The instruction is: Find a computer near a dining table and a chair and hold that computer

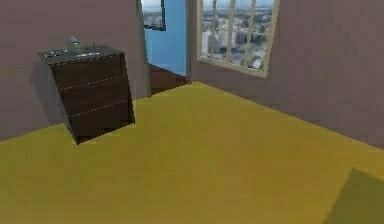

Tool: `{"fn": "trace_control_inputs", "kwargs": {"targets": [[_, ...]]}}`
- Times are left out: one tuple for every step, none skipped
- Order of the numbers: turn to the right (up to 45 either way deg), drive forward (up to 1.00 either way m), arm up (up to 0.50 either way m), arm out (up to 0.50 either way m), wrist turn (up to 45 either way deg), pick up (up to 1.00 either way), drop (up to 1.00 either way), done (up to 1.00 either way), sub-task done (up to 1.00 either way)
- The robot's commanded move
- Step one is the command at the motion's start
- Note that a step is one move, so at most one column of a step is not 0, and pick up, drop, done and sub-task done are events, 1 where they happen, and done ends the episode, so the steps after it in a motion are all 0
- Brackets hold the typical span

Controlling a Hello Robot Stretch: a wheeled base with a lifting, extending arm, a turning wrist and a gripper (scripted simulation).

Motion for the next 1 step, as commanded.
{"fn": "trace_control_inputs", "kwargs": {"targets": [[45.0,0.00,0.00,0.00,0.0,0.00,0.00,0.00,0.00]]}}
